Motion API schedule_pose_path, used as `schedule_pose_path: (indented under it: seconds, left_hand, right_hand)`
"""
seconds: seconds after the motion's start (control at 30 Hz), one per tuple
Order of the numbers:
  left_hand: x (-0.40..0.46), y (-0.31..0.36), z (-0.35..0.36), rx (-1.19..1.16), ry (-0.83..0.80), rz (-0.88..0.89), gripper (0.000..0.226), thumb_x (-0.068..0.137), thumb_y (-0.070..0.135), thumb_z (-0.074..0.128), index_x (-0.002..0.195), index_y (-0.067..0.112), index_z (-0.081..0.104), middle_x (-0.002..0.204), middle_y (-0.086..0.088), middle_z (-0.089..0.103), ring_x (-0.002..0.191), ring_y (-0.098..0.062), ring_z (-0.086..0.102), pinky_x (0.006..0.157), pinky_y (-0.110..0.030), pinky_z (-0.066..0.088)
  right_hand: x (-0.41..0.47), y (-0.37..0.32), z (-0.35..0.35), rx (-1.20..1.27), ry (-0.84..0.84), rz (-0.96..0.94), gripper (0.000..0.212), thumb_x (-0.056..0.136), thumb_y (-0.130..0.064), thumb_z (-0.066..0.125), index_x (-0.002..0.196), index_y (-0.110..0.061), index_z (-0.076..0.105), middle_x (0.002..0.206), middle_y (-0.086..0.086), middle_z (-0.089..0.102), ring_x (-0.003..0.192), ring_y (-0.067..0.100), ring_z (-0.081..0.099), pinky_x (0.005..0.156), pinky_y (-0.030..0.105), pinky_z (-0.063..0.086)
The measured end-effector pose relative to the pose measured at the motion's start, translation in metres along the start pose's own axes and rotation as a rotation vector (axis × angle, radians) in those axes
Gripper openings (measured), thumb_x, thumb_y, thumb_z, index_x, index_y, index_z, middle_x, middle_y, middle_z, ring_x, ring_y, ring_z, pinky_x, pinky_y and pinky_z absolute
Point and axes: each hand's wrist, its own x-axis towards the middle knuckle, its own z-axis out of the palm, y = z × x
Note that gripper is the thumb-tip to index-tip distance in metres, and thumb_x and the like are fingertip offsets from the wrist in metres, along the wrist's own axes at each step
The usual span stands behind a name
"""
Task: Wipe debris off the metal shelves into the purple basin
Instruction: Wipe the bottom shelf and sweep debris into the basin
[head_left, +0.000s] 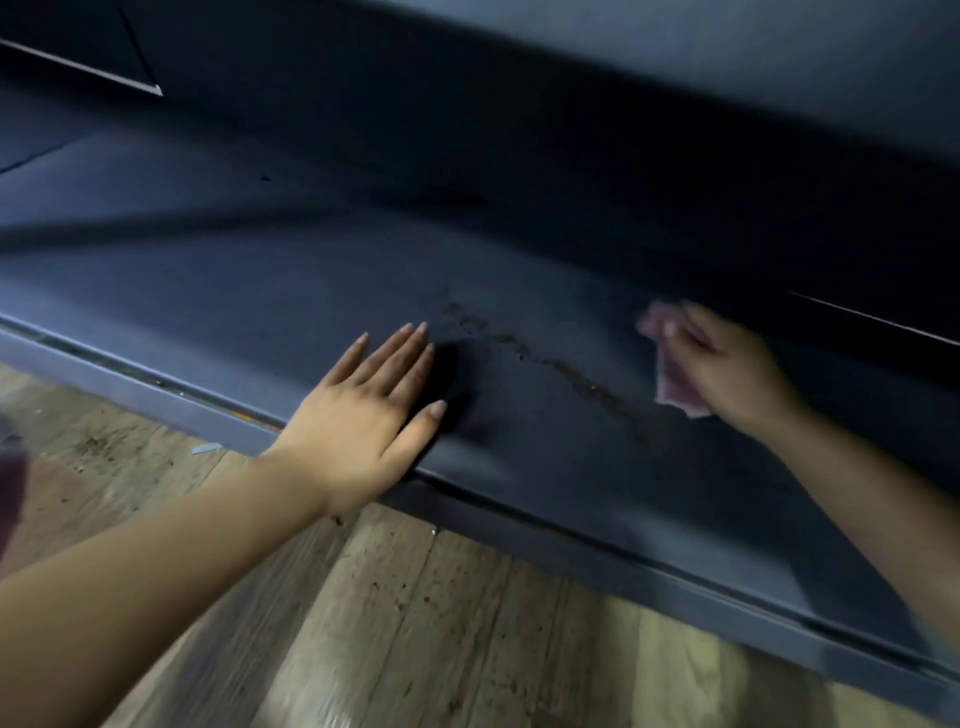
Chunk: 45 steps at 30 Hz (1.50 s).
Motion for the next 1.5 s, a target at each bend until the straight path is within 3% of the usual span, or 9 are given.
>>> schedule_pose_path:
  seconds: [0.2,0.4,0.6,0.77,0.93,1.13,1.23,1.33,1.5]
  left_hand:
    - [-0.005,-0.012,-0.005,0.001,-0.124,0.009,0.102,0.069,0.068,-0.036,0.144,0.009,-0.001,0.153,0.001,-0.006,0.141,-0.008,-0.012,0.113,-0.025,-0.015]
    - [-0.005,-0.003,-0.003,-0.018,-0.126,0.096,0.111,0.071,0.067,-0.035,0.150,0.006,0.015,0.154,-0.001,-0.001,0.140,-0.009,-0.011,0.112,-0.026,-0.014]
    - [-0.009,-0.008,-0.008,-0.022,-0.148,0.079,0.097,0.075,0.061,-0.021,0.151,0.009,0.007,0.156,0.001,-0.008,0.137,-0.003,-0.018,0.113,-0.026,-0.016]
    - [-0.015,-0.018,-0.010,-0.023,-0.125,0.042,0.099,0.077,0.063,-0.018,0.150,0.006,0.015,0.159,-0.005,0.007,0.137,-0.004,-0.011,0.113,-0.026,-0.014]
    - [-0.013,-0.024,-0.011,-0.036,-0.133,-0.042,0.096,0.073,0.057,-0.021,0.152,0.010,0.008,0.160,-0.002,-0.003,0.134,-0.001,-0.017,0.112,-0.026,-0.016]
    - [-0.015,-0.036,-0.009,-0.032,-0.130,-0.045,0.094,0.073,0.055,-0.020,0.152,0.010,0.006,0.159,0.000,-0.006,0.137,-0.002,-0.017,0.111,-0.025,-0.018]
    - [-0.019,-0.044,-0.007,-0.027,-0.108,-0.010,0.090,0.079,0.055,-0.013,0.151,0.006,0.013,0.159,-0.005,0.006,0.142,-0.007,-0.008,0.110,-0.025,-0.017]
    - [-0.021,-0.050,-0.011,-0.030,-0.124,0.014,0.090,0.077,0.055,-0.018,0.152,0.009,0.003,0.159,-0.002,-0.005,0.137,-0.004,-0.019,0.111,-0.027,-0.020]
    - [-0.021,-0.057,-0.014,-0.043,-0.106,-0.032,0.093,0.075,0.054,-0.019,0.152,0.010,0.007,0.160,-0.002,-0.003,0.137,-0.002,-0.019,0.111,-0.026,-0.019]
  right_hand:
    - [-0.068,0.032,-0.001,-0.213,0.188,0.074,0.027,0.096,-0.040,0.038,0.104,-0.029,0.061,0.107,-0.002,0.061,0.105,0.026,0.058,0.095,0.044,0.042]
    - [-0.025,-0.051,0.078,-0.261,0.141,0.009,0.028,0.099,-0.027,0.039,0.119,-0.017,0.056,0.132,0.002,0.053,0.125,0.021,0.045,0.100,0.031,0.030]
    - [-0.047,-0.041,0.047,0.069,0.210,0.224,0.021,0.098,-0.022,0.044,0.090,-0.035,0.059,0.087,-0.008,0.065,0.081,0.018,0.063,0.080,0.037,0.051]
    - [-0.101,-0.006,0.013,-0.259,0.281,0.521,0.033,0.101,-0.031,0.031,0.125,-0.019,0.051,0.140,0.011,0.046,0.129,0.031,0.041,0.104,0.041,0.031]
    - [-0.079,-0.042,0.068,-0.379,0.294,0.454,0.046,0.102,-0.029,0.028,0.146,-0.016,0.032,0.157,0.003,0.020,0.145,0.019,0.010,0.113,0.028,0.008]
    - [-0.033,-0.124,0.144,-0.316,0.156,0.230,0.047,0.101,-0.028,0.029,0.147,-0.016,0.027,0.159,0.001,0.012,0.146,0.016,0.003,0.113,0.025,0.004]
    - [-0.020,-0.137,0.153,-0.207,0.129,0.130,0.041,0.100,-0.023,0.033,0.139,-0.013,0.040,0.152,0.005,0.029,0.142,0.018,0.022,0.109,0.023,0.013]
    - [-0.025,-0.122,0.132,-0.111,0.204,0.114,0.028,0.101,-0.025,0.035,0.120,-0.015,0.053,0.128,-0.004,0.050,0.108,0.015,0.055,0.087,0.023,0.032]
    - [-0.031,-0.091,0.110,-0.368,0.046,0.097,0.055,0.099,-0.044,0.034,0.147,-0.019,0.029,0.158,-0.001,0.017,0.145,0.017,0.015,0.116,0.034,0.013]
